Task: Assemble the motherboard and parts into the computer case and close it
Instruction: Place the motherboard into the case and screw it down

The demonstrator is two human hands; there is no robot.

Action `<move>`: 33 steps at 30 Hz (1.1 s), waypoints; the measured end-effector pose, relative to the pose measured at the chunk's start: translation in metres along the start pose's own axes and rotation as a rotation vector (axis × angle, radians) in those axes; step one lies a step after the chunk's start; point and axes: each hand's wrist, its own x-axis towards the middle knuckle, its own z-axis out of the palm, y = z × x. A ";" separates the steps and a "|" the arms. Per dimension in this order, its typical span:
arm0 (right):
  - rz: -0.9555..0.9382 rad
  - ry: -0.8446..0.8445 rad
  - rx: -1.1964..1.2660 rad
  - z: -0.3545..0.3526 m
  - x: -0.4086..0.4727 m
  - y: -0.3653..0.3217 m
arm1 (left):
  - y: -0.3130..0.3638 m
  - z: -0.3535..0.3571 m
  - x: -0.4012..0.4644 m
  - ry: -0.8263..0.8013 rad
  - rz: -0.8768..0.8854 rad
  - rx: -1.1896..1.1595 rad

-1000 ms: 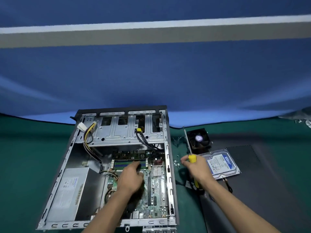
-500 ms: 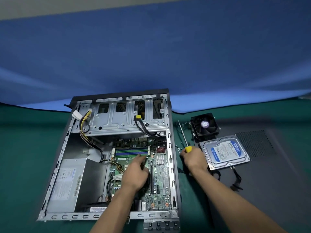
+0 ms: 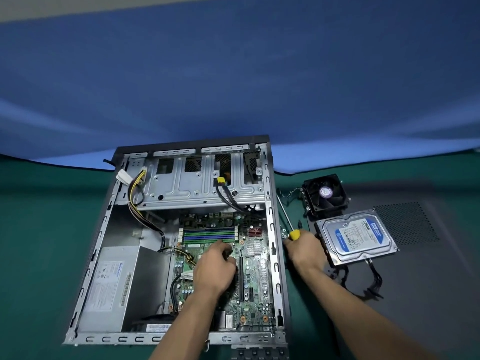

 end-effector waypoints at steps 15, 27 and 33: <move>-0.022 0.014 0.012 0.006 0.007 -0.004 | -0.002 0.003 0.004 0.014 -0.007 0.000; -0.052 -0.012 -0.003 0.005 0.010 0.000 | -0.004 0.005 0.006 0.026 0.002 -0.002; -0.046 -0.004 0.004 0.005 0.008 0.002 | -0.004 0.005 0.006 0.034 0.020 0.014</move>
